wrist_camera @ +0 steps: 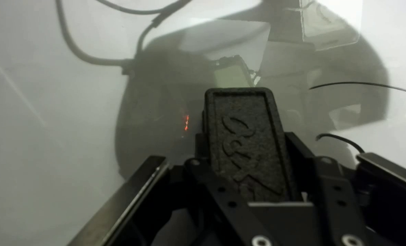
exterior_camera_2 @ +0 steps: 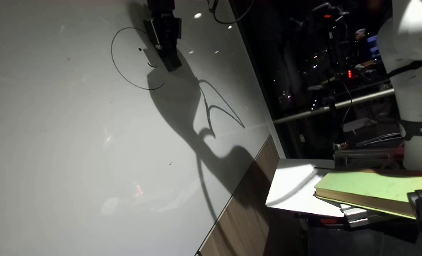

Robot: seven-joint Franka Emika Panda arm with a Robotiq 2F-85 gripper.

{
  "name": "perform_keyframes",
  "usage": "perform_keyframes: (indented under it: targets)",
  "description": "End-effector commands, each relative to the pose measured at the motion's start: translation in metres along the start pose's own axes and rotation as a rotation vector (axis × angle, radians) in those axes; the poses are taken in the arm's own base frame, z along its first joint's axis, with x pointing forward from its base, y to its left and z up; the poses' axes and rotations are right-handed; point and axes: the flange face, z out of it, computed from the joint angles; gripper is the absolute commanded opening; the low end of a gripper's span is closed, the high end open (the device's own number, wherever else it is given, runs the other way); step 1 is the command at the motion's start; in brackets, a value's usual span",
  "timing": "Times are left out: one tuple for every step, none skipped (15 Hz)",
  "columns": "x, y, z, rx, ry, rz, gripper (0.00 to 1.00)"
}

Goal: Use the eraser from the table to wipe the whiteboard,

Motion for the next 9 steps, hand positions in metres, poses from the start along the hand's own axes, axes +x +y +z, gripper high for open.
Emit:
perform_keyframes:
  targets:
    - [-0.0369, 0.014, -0.0396, 0.024, 0.072, 0.064, 0.31]
    - [-0.0392, 0.0156, -0.0367, 0.027, 0.061, 0.064, 0.31]
    - [-0.0413, 0.0159, -0.0336, 0.029, 0.055, 0.064, 0.31]
    - [-0.042, 0.0161, -0.0316, 0.03, 0.056, 0.065, 0.31]
    - [-0.0409, 0.0178, -0.0309, 0.03, 0.057, 0.065, 0.31]
    - [-0.0399, 0.0191, -0.0321, 0.031, 0.059, 0.067, 0.31]
    - [-0.039, 0.0184, -0.0337, 0.03, 0.064, 0.066, 0.31]
    - [-0.0375, 0.0173, -0.034, 0.028, 0.07, 0.062, 0.31]
    - [-0.0329, 0.0149, -0.0353, 0.025, 0.078, 0.058, 0.31]
